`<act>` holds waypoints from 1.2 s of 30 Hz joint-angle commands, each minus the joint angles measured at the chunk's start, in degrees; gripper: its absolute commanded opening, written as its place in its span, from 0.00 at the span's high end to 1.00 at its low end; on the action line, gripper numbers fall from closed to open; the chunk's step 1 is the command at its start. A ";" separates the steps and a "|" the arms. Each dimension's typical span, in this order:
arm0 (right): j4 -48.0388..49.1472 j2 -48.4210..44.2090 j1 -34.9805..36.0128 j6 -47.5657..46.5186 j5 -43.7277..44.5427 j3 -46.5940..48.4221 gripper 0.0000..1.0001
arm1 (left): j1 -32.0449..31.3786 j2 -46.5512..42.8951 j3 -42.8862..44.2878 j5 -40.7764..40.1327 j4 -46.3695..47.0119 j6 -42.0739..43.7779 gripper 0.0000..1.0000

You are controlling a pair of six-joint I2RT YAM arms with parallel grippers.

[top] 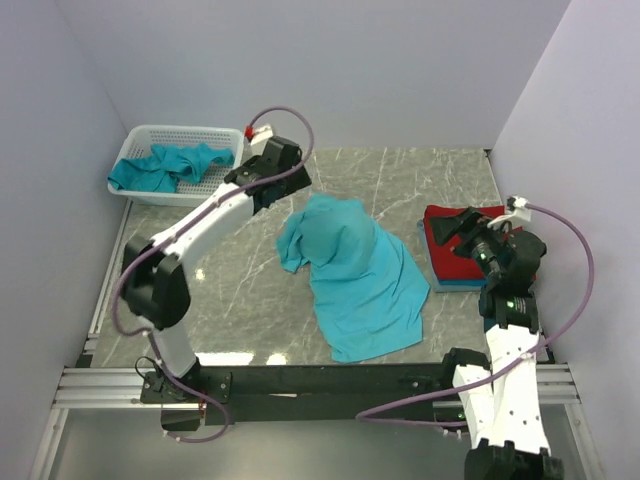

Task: Fold and stack the t-shirts
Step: Move the tshirt to the center of the board, then flatten the tshirt out

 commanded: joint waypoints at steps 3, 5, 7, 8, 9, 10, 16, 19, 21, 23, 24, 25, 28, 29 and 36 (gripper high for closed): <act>-5.64 3.80 11.32 -4.47 12.38 3.39 0.05 | 5.00 1.56 0.56 0.10 -7.64 -3.46 0.00; -7.23 4.86 16.53 -4.83 16.29 3.92 0.05 | 5.00 -1.24 -2.52 1.42 -3.44 -2.39 0.01; -8.99 6.53 20.76 -3.96 17.18 4.01 0.05 | 5.00 -3.53 -7.96 4.13 -0.53 -1.08 0.01; -9.43 6.97 21.73 -2.99 16.92 3.92 0.05 | 5.00 -5.63 -9.72 4.93 1.58 -0.90 0.01; -10.22 7.93 23.05 -2.38 16.83 3.31 0.05 | 5.00 -6.70 -13.22 5.81 2.47 -0.37 0.01; -10.49 8.29 25.67 -1.76 17.01 2.87 0.05 | 5.00 -7.75 -15.08 7.39 3.43 -0.46 0.01; -11.11 11.80 36.49 5.62 22.62 -2.93 0.04 | 5.00 -14.96 -28.80 10.39 7.22 -1.33 0.01; -12.60 14.44 39.67 9.13 26.67 -4.43 0.04 | 5.17 -16.38 -32.58 9.95 7.14 -1.34 0.01; -12.87 16.37 39.85 9.76 28.34 -4.77 0.04 | 6.13 -16.55 -34.78 9.34 6.70 -2.12 0.01; -12.43 17.43 40.20 10.72 28.87 -5.13 0.04 | 7.54 -16.73 -36.54 11.77 7.66 -2.91 0.00; -11.38 18.56 40.11 10.90 29.13 -5.65 0.04 | 9.46 -16.82 -38.46 13.36 8.71 -3.09 0.00; -11.02 19.36 40.11 11.08 29.57 -5.66 0.04 | 10.44 -16.99 -39.35 15.03 9.67 -3.18 0.01; -10.84 23.75 40.11 10.64 31.76 -4.34 0.04 | 12.82 -17.17 -41.29 17.51 11.97 -3.27 0.01; -11.45 25.07 40.20 10.12 32.90 -3.56 0.04 | 13.17 -16.91 -41.38 17.60 12.14 -3.18 0.00; -12.52 39.20 39.58 7.39 38.72 6.02 0.04 | 16.77 -12.70 -40.16 21.81 14.16 -1.60 0.01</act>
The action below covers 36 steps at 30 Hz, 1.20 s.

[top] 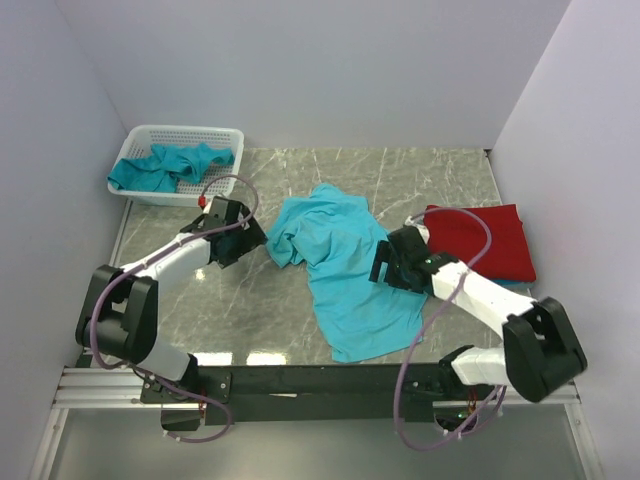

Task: Fold and stack the t-shirts
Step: Flatten the tshirt out

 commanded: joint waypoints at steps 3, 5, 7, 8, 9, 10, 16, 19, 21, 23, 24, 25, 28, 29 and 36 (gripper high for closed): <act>2.13 8.89 -0.50 -2.69 3.11 7.94 0.04 | 1.41 3.86 3.17 4.94 4.48 1.64 0.01; 2.13 11.11 -1.12 -3.48 2.76 10.13 0.04 | 1.41 6.75 4.40 5.21 4.40 2.08 0.03; 2.31 13.75 -1.73 -4.01 2.84 11.19 0.04 | 1.41 8.78 6.42 5.21 4.05 2.43 0.12; 2.40 15.06 -2.43 -4.19 2.58 12.15 0.04 | 1.32 10.53 7.65 5.99 4.13 2.69 0.15; 2.31 15.59 -2.79 -4.36 2.14 12.60 0.04 | 1.41 11.25 8.10 6.18 4.31 2.61 0.20; 2.40 15.95 -3.05 -4.71 2.05 12.95 0.04 | 1.41 11.95 8.62 6.53 4.66 2.69 0.23; 3.54 17.00 -4.55 -5.68 0.91 13.22 0.04 | 1.32 18.18 12.66 6.88 3.44 3.05 0.46; 3.72 17.27 -4.90 -5.95 0.82 12.96 0.04 | 0.80 20.30 13.64 8.20 4.04 3.22 0.49; 4.07 17.27 -5.07 -5.95 0.73 12.69 0.04 | 0.27 21.09 13.99 8.20 4.31 3.14 0.50; 4.07 17.44 -5.51 -5.95 0.56 12.52 0.04 | -0.34 22.24 14.77 8.20 4.22 3.31 0.51; 4.24 17.53 -5.60 -6.03 0.47 12.60 0.04 | -0.52 22.67 14.95 8.11 4.31 3.22 0.54; 4.24 17.53 -5.78 -6.21 0.30 12.60 0.04 | -0.70 23.64 15.22 8.11 4.14 3.31 0.58; 4.24 17.62 -5.95 -6.65 0.29 13.04 0.04 | -1.40 25.39 16.54 8.11 3.26 3.49 0.85; 3.98 17.71 -6.13 -6.83 0.38 13.39 0.04 | -1.40 25.58 16.71 8.11 3.17 3.31 0.93; 3.72 21.04 -6.48 -9.81 -1.02 17.96 0.04 | -1.14 18.21 9.08 2.23 2.55 0.85 0.99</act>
